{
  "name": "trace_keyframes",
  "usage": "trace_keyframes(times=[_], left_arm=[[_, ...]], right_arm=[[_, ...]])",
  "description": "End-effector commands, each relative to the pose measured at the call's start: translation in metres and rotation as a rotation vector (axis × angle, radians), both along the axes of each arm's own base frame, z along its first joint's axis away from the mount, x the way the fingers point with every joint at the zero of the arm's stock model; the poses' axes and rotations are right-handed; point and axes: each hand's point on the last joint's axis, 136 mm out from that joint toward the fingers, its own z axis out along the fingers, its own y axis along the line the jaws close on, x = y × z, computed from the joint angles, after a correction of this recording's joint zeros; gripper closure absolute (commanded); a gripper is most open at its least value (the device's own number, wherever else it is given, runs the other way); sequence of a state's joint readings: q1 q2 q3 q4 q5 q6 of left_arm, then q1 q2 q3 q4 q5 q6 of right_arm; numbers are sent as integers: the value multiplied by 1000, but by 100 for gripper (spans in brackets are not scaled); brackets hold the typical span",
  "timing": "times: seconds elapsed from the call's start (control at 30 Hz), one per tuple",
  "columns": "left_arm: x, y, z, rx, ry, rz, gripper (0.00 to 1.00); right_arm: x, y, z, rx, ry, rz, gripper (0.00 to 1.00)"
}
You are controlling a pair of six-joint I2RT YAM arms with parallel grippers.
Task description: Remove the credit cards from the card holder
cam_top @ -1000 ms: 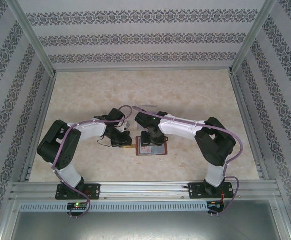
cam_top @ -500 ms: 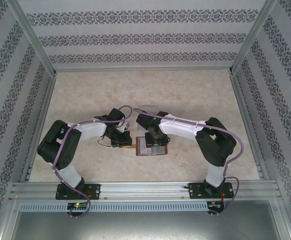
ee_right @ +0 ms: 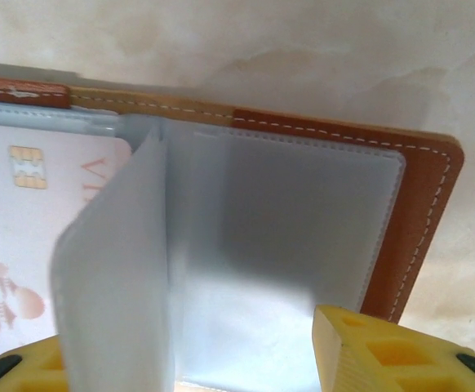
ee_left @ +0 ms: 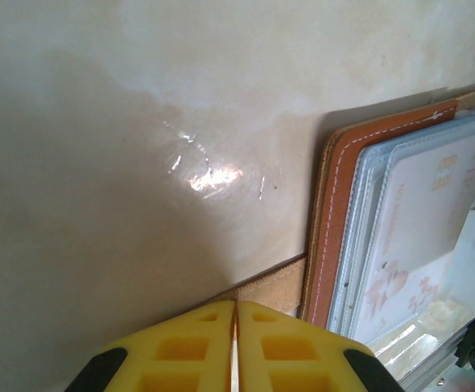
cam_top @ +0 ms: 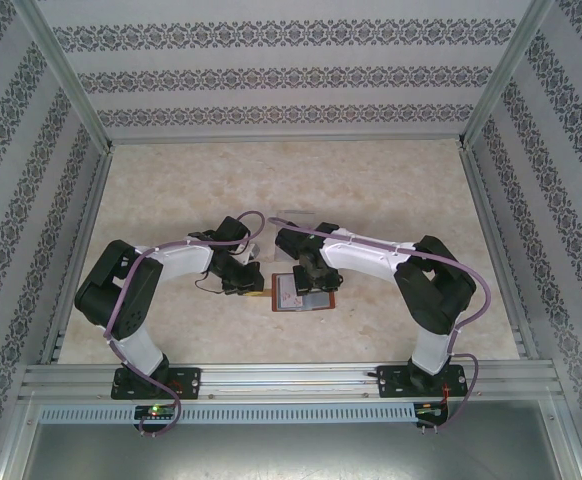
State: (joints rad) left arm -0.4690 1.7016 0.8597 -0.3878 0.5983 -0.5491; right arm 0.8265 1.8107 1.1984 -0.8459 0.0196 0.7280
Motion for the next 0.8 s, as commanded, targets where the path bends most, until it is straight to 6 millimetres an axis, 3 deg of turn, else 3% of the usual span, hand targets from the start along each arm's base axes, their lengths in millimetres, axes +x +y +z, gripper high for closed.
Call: trace_keyframes(times=[0.0,0.47,0.77], left_arm=[[-9,10,-11,54,44,-5,90],[-9,12,-13,73,57,3,90],[1,9,2,70,30,10,90]], right_arm=[[0,-16,1,-40,-11,4,49],[-1,-39,-18,-90,18,5,47],[2,-36,-5,-53,-2,11,48]])
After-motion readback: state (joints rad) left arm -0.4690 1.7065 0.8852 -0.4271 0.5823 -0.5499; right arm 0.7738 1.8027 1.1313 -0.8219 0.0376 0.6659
